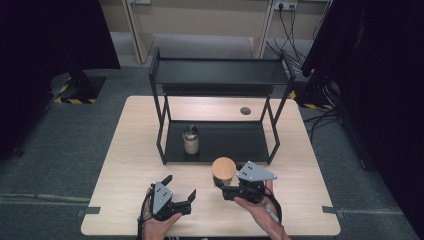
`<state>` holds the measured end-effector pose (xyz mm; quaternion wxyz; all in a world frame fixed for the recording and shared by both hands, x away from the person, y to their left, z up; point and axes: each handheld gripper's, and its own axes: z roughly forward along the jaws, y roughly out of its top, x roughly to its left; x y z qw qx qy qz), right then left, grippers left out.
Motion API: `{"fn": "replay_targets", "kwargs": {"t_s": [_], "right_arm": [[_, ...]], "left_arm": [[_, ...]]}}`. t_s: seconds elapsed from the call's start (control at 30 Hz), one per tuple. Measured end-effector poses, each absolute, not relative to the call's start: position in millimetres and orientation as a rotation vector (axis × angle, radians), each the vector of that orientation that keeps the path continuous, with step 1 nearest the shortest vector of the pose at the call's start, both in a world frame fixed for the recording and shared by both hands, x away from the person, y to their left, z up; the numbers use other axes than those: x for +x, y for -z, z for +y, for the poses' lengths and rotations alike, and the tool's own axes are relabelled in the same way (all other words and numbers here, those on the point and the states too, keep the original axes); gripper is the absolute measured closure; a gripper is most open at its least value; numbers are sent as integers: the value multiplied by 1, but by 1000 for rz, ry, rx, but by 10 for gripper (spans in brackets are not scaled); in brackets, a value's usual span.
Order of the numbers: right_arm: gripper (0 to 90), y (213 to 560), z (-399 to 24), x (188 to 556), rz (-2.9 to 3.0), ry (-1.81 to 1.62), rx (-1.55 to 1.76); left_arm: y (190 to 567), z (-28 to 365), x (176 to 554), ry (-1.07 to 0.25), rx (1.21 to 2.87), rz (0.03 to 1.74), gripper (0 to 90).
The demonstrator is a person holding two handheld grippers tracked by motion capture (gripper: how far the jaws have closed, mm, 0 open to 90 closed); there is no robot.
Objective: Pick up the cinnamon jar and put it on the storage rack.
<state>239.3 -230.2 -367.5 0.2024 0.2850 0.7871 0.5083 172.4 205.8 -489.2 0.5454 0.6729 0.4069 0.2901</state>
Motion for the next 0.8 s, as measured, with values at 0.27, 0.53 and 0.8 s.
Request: {"fn": "replay_targets", "kwargs": {"t_s": [0.27, 0.53, 0.8], "right_arm": [[257, 352, -226, 265, 2208, -1421, 827], [257, 343, -210, 288, 2188, -1369, 867], [257, 332, -203, 319, 2192, -1366, 900]], "left_arm": [[489, 206, 173, -688, 1595, 967, 35], [489, 207, 173, -689, 1593, 969, 35], [489, 207, 173, -689, 1592, 971, 35]]}}
